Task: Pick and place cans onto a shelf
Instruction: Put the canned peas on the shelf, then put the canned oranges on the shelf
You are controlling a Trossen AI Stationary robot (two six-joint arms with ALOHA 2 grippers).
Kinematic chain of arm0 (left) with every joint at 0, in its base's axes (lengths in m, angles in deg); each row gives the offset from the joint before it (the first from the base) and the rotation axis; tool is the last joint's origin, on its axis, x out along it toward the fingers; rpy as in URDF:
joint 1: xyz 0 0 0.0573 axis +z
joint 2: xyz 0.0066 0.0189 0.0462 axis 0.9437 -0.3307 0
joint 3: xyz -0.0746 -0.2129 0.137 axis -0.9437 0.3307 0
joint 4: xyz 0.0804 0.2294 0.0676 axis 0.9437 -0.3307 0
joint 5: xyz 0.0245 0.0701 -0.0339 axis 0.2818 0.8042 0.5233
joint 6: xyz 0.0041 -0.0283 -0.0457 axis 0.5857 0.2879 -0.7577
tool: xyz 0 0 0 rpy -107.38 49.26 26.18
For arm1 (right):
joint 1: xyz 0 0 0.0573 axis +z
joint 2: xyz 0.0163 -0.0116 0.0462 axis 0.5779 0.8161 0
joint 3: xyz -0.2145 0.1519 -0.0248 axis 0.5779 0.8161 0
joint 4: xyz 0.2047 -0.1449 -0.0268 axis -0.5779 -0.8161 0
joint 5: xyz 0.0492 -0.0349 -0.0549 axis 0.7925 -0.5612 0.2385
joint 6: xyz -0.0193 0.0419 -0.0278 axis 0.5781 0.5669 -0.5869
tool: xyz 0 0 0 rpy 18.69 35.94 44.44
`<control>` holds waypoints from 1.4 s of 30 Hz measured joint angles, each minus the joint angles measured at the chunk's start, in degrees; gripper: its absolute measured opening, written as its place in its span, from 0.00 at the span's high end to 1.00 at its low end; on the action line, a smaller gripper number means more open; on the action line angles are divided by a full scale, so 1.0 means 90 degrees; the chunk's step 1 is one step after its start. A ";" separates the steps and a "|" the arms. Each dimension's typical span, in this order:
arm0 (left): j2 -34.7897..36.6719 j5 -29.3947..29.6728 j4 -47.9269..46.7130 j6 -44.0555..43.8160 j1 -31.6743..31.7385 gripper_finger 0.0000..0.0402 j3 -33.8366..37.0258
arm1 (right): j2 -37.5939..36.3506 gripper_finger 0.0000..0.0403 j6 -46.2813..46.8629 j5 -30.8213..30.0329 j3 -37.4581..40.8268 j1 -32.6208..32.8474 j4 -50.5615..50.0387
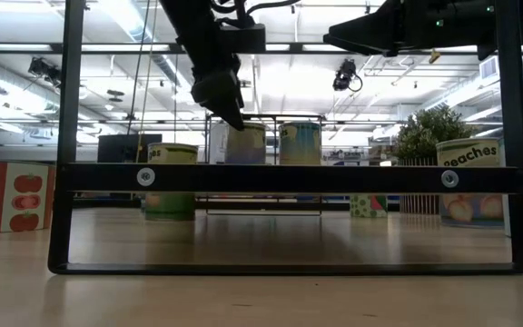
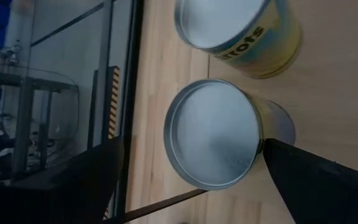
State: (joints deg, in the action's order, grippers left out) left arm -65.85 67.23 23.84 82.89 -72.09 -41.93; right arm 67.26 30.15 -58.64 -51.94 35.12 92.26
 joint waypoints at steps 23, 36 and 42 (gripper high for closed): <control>0.0053 -0.0536 -0.2385 -0.2253 -0.0800 0.02 -0.0678 | 0.0568 0.07 0.0093 -0.0857 -0.0136 -0.0073 -0.0530; 0.0648 -0.1064 -0.3032 -0.2752 -0.0915 0.04 -0.0361 | 0.0945 0.07 0.0349 -0.0887 -0.0338 -0.0101 -0.0552; 0.1620 -0.1383 -0.2567 -0.3341 -0.0905 0.06 0.0609 | 0.0923 0.07 0.0380 -0.0852 -0.0335 -0.0078 -0.0618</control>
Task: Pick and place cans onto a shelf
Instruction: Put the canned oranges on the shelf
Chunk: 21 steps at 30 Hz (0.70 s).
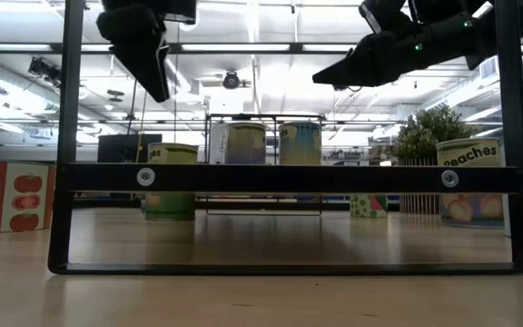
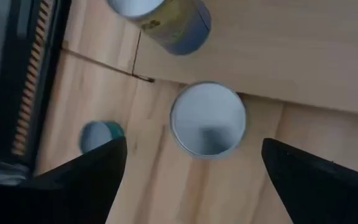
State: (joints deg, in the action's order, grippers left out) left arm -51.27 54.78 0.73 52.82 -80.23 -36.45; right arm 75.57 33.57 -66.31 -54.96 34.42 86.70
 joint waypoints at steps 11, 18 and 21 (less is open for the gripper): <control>0.1067 -0.0555 0.0976 -0.1152 0.0005 0.06 0.1764 | 0.0010 0.07 0.0007 0.0012 0.0000 0.0000 0.0146; 0.1103 -0.0928 0.1811 -0.1297 0.0056 0.06 0.2683 | 0.0010 0.07 0.0007 0.0015 0.0000 0.0000 0.0163; 0.1103 -0.1076 0.2245 -0.1279 0.0193 0.06 0.2982 | 0.0010 0.07 0.0007 0.0017 0.0000 0.0000 0.0163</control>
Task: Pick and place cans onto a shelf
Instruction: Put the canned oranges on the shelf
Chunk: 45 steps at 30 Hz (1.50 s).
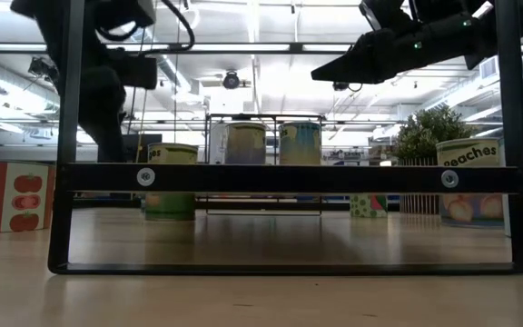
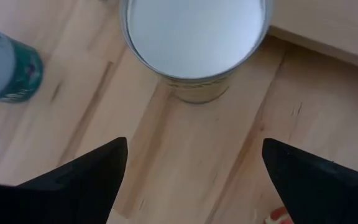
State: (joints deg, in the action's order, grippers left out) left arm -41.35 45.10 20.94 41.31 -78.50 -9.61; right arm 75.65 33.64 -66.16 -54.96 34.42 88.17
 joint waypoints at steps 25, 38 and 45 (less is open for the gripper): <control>-0.0155 0.0169 0.2594 0.1030 0.0504 0.06 0.0958 | -0.0002 0.07 -0.0002 0.0002 0.0005 0.0000 0.0053; -0.0318 -0.0029 0.3361 0.1410 0.0492 0.06 0.0955 | -0.0002 0.07 -0.0005 0.0005 0.0007 0.0000 0.0052; -0.0345 -0.0037 0.3341 0.1386 0.0487 0.06 0.0955 | -0.0002 0.07 -0.0010 0.0005 0.0007 0.0000 0.0061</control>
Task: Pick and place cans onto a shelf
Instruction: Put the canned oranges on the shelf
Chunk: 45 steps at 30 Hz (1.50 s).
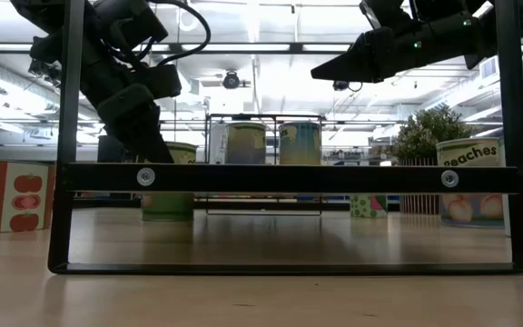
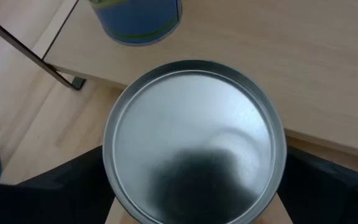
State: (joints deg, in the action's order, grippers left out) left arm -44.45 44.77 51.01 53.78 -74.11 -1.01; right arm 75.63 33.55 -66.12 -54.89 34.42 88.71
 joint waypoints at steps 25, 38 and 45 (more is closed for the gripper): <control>0.0596 -0.0192 -0.1123 0.0024 0.0007 0.20 -0.0466 | -0.0002 0.07 -0.0004 0.0070 0.0000 0.0000 0.0010; 0.0806 -0.0192 -0.1873 0.0339 -0.0185 0.19 -0.1356 | -0.0002 0.07 -0.0005 0.0114 0.0002 0.0000 0.0012; 0.0792 -0.0193 -0.1627 0.0359 -0.0380 0.19 -0.1551 | -0.0002 0.07 -0.0005 0.0113 0.0002 -0.0001 0.0012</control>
State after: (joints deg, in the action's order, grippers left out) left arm -37.33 43.03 36.36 57.02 -77.53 -14.97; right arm 75.61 33.51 -65.10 -54.87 34.41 88.82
